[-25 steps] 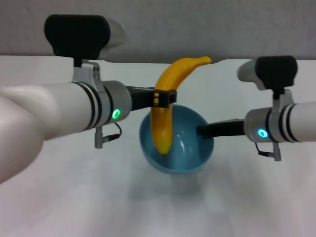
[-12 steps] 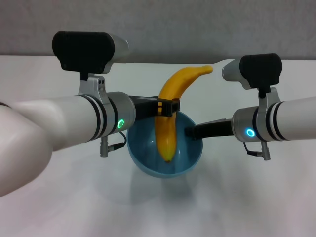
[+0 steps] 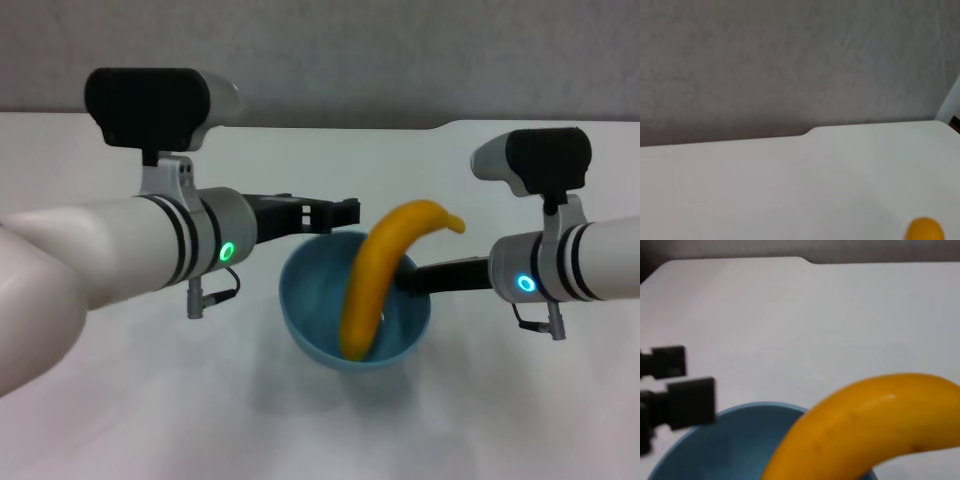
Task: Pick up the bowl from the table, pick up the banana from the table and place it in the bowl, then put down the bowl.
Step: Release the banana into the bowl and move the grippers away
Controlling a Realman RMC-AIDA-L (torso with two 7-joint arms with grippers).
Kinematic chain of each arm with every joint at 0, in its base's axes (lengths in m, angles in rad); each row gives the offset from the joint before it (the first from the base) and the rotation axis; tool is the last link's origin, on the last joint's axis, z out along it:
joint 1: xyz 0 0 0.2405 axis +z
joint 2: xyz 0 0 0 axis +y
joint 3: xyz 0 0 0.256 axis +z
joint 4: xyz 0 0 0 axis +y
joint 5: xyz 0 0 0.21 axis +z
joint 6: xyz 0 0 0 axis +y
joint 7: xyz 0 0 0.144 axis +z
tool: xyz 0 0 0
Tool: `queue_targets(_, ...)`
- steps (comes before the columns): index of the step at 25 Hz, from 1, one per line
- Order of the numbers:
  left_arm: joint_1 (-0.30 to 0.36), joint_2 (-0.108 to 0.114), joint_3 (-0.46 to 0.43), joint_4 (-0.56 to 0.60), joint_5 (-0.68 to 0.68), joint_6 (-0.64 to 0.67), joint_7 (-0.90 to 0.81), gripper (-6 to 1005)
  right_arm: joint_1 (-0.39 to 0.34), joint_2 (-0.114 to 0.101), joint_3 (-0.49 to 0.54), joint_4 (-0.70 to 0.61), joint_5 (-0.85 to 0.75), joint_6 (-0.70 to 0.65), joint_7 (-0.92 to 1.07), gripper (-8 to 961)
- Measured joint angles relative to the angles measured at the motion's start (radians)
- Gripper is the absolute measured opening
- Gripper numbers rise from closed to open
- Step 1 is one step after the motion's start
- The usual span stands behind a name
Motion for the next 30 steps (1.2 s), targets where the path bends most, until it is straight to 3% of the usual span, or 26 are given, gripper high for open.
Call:
queue_targets(6,0.05,0.0,-0.053,-0.028,0.067,0.003,0.0,884,-0.009,-0.003,0.016,-0.028,-0.007,-0.001,-0.002,37)
queue_targets(16,0.101,-0.003,-0.182,-0.01,0.211,0.037,0.0,893,0.01,-0.009,0.099,-0.056,-0.085,0.029,-0.015,39)
queue_targets(21,0.098,-0.005,-0.21,0.072,0.311,0.022,0.0,893,0.059,-0.009,0.155,-0.097,-0.147,0.041,-0.016,40)
queue_targets(25,0.085,-0.007,-0.234,0.137,0.316,0.023,-0.001,894,0.111,-0.006,0.165,-0.15,-0.148,0.04,-0.016,41)
queue_targets(30,0.084,-0.008,-0.239,0.155,0.315,0.011,-0.008,894,0.126,0.002,0.139,-0.158,-0.141,0.03,-0.016,42)
